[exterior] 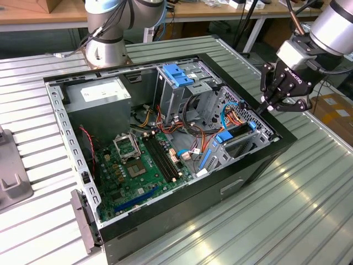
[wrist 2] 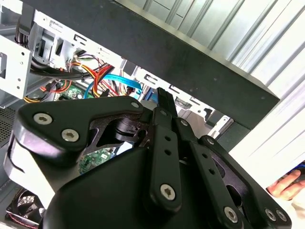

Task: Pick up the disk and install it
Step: 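Insert the second disk wire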

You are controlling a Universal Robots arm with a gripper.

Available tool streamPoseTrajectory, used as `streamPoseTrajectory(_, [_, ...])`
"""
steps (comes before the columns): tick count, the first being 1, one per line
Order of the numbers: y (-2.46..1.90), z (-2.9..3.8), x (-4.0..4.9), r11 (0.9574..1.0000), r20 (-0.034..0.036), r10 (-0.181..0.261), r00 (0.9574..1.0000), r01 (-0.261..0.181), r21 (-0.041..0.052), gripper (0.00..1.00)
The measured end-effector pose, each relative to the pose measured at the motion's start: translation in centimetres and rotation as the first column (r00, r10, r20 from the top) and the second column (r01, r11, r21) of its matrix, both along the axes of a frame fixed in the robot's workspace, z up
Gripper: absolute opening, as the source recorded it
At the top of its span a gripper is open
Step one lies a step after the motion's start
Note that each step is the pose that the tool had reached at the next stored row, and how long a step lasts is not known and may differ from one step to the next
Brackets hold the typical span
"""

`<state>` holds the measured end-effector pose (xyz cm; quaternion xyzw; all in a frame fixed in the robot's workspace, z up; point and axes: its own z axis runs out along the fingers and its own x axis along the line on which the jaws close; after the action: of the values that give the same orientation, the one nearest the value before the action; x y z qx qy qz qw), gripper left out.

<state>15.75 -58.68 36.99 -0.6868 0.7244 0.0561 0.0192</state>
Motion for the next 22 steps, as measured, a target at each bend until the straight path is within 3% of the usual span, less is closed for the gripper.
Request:
streamPoseTrajectory(10, [0.0,0.85,0.0,1.0,0.0,0.0,1.0,0.0,0.0,0.1])
streamPoseTrajectory(22, [0.01,2.42,0.0,1.0,0.0,0.0,1.0,0.0,0.0,0.1])
